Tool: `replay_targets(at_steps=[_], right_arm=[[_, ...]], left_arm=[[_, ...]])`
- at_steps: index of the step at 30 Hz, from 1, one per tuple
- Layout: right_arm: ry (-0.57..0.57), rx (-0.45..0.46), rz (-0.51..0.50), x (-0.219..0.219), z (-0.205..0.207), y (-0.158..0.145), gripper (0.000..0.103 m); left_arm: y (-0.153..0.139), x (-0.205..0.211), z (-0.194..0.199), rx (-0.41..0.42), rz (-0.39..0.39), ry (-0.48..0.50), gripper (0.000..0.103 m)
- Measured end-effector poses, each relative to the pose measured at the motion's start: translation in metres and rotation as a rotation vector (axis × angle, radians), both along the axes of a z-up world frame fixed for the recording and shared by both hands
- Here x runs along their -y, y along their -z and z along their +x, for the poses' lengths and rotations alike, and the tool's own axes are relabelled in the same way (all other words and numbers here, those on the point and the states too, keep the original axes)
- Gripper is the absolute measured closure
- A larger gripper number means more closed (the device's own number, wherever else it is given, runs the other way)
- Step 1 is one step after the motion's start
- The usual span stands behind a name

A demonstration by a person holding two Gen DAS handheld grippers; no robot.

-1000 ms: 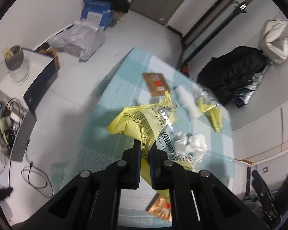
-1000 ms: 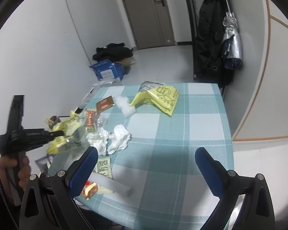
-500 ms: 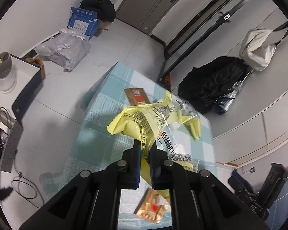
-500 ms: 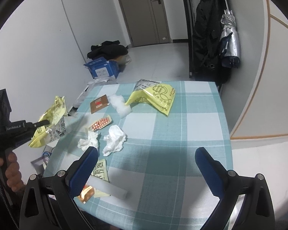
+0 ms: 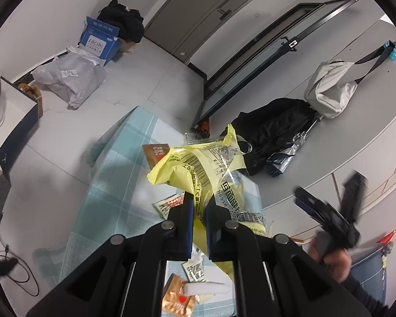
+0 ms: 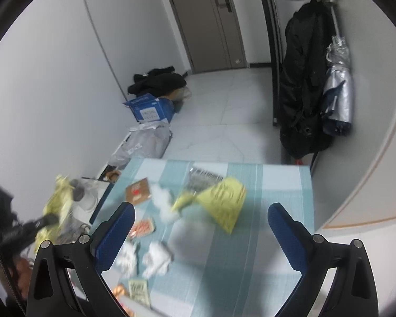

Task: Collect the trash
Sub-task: 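Lift the yellow bag with the left tool while the right tool grasps a clear plastic bag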

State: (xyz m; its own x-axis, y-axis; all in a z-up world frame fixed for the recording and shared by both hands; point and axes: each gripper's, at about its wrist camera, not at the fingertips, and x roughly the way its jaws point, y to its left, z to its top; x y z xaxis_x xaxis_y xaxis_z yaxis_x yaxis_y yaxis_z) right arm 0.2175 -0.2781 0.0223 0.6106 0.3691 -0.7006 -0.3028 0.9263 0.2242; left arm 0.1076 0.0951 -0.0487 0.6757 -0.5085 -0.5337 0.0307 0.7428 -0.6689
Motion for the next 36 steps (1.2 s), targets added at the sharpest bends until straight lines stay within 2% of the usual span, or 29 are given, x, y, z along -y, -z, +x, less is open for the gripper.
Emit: replay_targets(at_steps=[6, 10, 13, 15, 19, 22, 24, 25, 30, 36], right_arm=[[-0.018, -0.207, 0.020, -0.021, 0.080, 0.039, 0.002], [-0.070, -0.273, -0.031, -0.048, 0.108, 0.062, 0.004], [-0.098, -0.271, -0.195, -0.075, 0.116, 0.077, 0.011], [-0.113, -0.279, -0.276, -0.085, 0.118, 0.089, 0.021], [-0.154, -0.300, -0.362, -0.098, 0.113, 0.108, 0.041], [-0.169, -0.261, -0.373, -0.099, 0.106, 0.105, 0.055], [-0.175, -0.246, -0.378, -0.098, 0.101, 0.101, 0.075], [-0.173, -0.249, -0.374, -0.097, 0.100, 0.101, 0.078], [-0.144, -0.224, -0.323, -0.083, 0.096, 0.091, 0.085], [-0.125, -0.208, -0.230, -0.071, 0.085, 0.074, 0.087]], left_arm=[[0.002, 0.001, 0.009, -0.001, -0.002, 0.005, 0.099], [0.005, 0.001, 0.014, -0.011, -0.005, 0.012, 0.099], [0.006, 0.003, 0.016, -0.019, 0.000, 0.019, 0.099], [0.007, 0.004, 0.017, -0.022, 0.009, 0.024, 0.099], [0.007, 0.003, 0.018, -0.033, -0.004, 0.022, 0.099], [0.008, 0.002, 0.018, -0.041, -0.013, 0.017, 0.099], [0.007, 0.004, 0.017, -0.042, -0.003, 0.012, 0.099], [0.007, 0.004, 0.017, -0.042, -0.001, 0.013, 0.099], [0.008, 0.006, 0.017, -0.048, -0.006, 0.010, 0.099], [0.007, 0.007, 0.015, -0.042, -0.010, 0.008, 0.099]])
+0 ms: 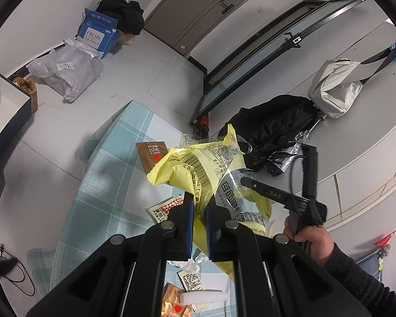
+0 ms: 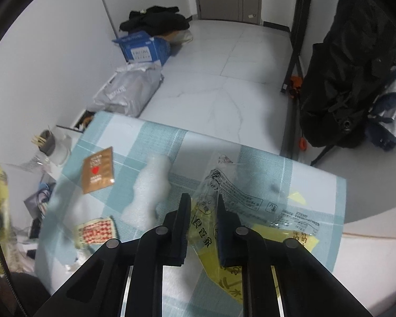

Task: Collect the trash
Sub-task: 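Lift the yellow bag with the left tool while the right tool grasps a clear plastic bag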

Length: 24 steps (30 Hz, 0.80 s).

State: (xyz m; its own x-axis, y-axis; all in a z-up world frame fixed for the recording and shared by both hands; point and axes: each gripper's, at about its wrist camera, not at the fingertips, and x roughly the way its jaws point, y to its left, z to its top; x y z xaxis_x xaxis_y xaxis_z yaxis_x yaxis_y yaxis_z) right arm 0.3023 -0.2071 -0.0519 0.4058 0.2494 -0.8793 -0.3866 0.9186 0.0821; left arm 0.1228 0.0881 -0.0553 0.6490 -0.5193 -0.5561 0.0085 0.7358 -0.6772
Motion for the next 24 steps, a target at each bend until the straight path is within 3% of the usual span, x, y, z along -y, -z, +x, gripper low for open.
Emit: replay_targets(at_steps=[5, 11, 24], right_arm=[[0.022, -0.009, 0.131, 0.019, -0.014, -0.021, 0.087], [0.049, 0.035, 0.226, 0.047, -0.052, -0.054, 0.087], [0.151, 0.263, 0.353, 0.160, -0.157, -0.148, 0.087]], left_arm=[[-0.007, 0.010, -0.004, 0.056, 0.080, 0.008, 0.099], [-0.016, 0.027, -0.010, 0.090, 0.123, 0.039, 0.099], [-0.091, 0.108, -0.047, 0.239, 0.221, 0.210, 0.099]])
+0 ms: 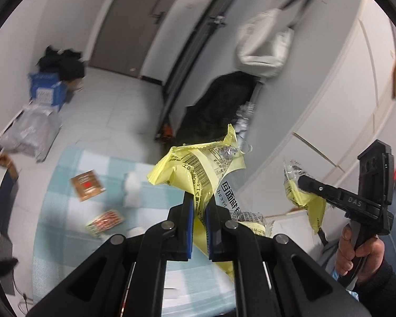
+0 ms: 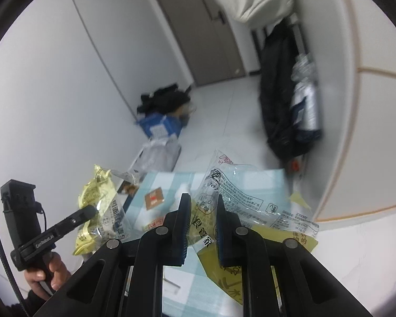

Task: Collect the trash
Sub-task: 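Lift the yellow bag with the left tool while the right tool grasps a clear plastic bag, then carry both bags over the white trash bin with both tools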

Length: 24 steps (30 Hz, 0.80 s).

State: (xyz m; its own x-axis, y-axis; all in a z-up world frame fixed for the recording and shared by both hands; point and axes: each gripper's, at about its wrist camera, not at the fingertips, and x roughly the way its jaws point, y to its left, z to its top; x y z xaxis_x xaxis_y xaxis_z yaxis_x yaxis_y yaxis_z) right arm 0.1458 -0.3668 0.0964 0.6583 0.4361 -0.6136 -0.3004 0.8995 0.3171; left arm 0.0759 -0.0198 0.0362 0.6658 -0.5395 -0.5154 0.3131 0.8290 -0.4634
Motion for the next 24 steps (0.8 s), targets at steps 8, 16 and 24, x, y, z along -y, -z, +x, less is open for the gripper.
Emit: replay_targets(at_steps=[8, 16, 24], right_arm=[[0.130, 0.139, 0.005, 0.091, -0.076, -0.026, 0.087], [0.300, 0.120, 0.048, 0.172, -0.125, 0.007, 0.087], [0.459, -0.027, 0.117, 0.238, -0.146, 0.087, 0.087]], left_arm=[[-0.035, 0.068, -0.017, 0.042, 0.039, 0.159, 0.099], [-0.035, 0.167, -0.028, -0.017, 0.150, 0.350, 0.099], [0.007, 0.269, -0.029, -0.124, 0.337, 0.522, 0.099]])
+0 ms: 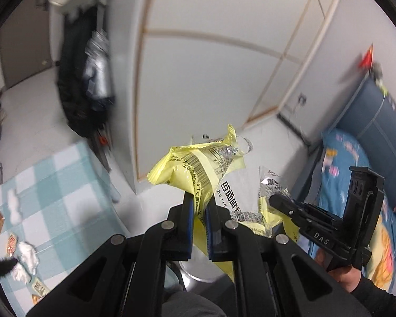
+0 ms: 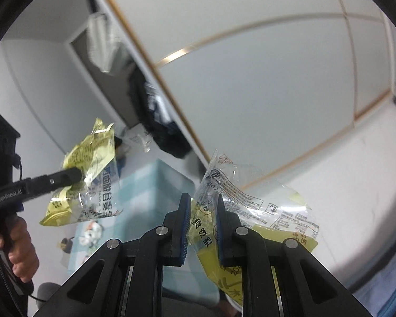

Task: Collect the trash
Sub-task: 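Carry both bags over the white trash bin with both tools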

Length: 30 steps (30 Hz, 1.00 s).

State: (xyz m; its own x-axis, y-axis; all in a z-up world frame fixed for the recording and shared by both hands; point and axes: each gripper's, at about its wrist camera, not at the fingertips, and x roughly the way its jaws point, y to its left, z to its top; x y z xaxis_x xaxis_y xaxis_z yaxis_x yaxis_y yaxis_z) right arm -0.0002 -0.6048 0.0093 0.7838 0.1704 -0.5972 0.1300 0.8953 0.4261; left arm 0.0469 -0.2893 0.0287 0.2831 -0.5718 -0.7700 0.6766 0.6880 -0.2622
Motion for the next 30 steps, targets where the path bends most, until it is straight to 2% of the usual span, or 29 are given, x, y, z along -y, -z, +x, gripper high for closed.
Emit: replay_targets(at_steps=[6, 9, 13, 16, 22, 24, 27, 30], right_arm=[[0.065, -0.097, 0.078, 0.021, 0.000, 0.059, 0.087], [0.083, -0.152, 0.139, 0.027, 0.005, 0.087, 0.087], [0.150, -0.199, 0.307, 0.038, 0.008, 0.129, 0.087], [0.214, -0.216, 0.456, 0.052, 0.010, 0.164, 0.087], [0.297, -0.221, 0.626, 0.066, 0.015, 0.206, 0.087], [0.324, -0.223, 0.655, 0.069, 0.014, 0.217, 0.086], [0.366, -0.253, 0.685, 0.069, 0.013, 0.234, 0.085], [0.380, -0.285, 0.695, 0.072, 0.008, 0.249, 0.083]], left_arm=[[0.053, 0.056, 0.002, -0.061, 0.252, 0.116, 0.099], [0.084, 0.077, 0.001, -0.109, 0.339, 0.187, 0.099], [0.131, 0.096, 0.000, -0.228, 0.464, 0.239, 0.099], [0.166, 0.105, 0.002, -0.284, 0.529, 0.264, 0.099], [0.223, 0.119, 0.010, -0.443, 0.611, 0.313, 0.099], [0.234, 0.125, 0.006, -0.484, 0.640, 0.341, 0.099], [0.246, 0.131, 0.006, -0.486, 0.669, 0.356, 0.099], [0.259, 0.133, 0.008, -0.523, 0.683, 0.350, 0.099]])
